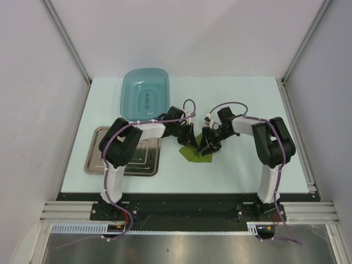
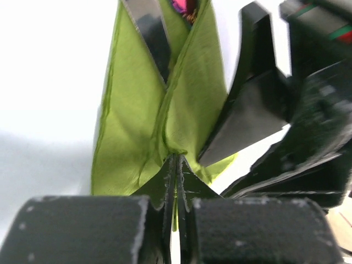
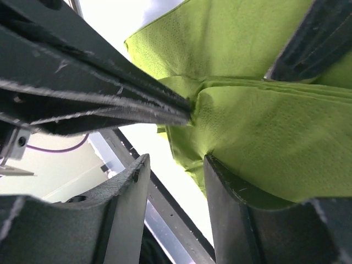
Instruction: Place the utensils on the paper napkin and roll it up
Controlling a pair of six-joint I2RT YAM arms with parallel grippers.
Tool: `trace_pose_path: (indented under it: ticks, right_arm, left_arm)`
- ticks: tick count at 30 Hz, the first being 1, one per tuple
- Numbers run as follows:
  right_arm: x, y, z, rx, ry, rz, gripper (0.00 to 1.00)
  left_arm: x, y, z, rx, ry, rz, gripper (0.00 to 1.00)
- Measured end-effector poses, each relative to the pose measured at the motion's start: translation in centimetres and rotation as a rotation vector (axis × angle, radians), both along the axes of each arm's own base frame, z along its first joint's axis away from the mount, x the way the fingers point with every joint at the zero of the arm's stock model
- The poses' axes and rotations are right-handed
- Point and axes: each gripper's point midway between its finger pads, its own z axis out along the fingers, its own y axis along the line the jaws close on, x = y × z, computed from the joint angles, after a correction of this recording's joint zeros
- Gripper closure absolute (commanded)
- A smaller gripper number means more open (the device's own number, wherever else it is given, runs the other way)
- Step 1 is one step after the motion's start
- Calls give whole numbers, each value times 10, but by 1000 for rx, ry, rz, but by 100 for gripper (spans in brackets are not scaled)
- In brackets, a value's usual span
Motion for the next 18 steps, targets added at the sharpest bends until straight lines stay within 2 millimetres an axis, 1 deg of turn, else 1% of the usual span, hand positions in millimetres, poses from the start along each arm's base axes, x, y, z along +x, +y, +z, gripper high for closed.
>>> trace_pose_path:
  ticks: [2,3,5,8,9,10,11,12,13,15,18]
  right_arm:
    - [2,-2,2,-2,-8,-6,55]
    - [3,-3,3,-3,-15,-11,58]
    - [6,-4,8,1,-29,-20,61]
    - [11,-6,16,9,-46,-40,73]
    - [12,-6,18,11,-49,-44,81]
    - [13,-7,19,11,-52,-50,85]
    - [14,-8,20,8,-58,-51,89]
    - [15,-10,19,-3,-61,-57,95]
    - [15,-11,18,-11,-62,-58,98]
    - [15,-15,14,-39,-65,-60,100]
    - [12,-21,7,-75,-62,-60,100]
  left_arm:
    - [-2,3,-3,16,4,-3,100]
    - [-2,4,-4,24,4,-4,100]
    - [-2,5,-5,36,4,-2,100]
    - [-1,6,-6,46,-2,-6,100]
    - [-1,7,-5,47,-3,-6,100]
    - [-1,7,-6,50,-3,-6,100]
    - [0,7,-5,52,-5,-6,100]
    - [0,7,-6,56,-7,-5,100]
    - [1,8,-6,60,-8,-3,100]
    - [1,9,-7,67,-6,0,100]
    - [1,10,-8,71,-4,4,100]
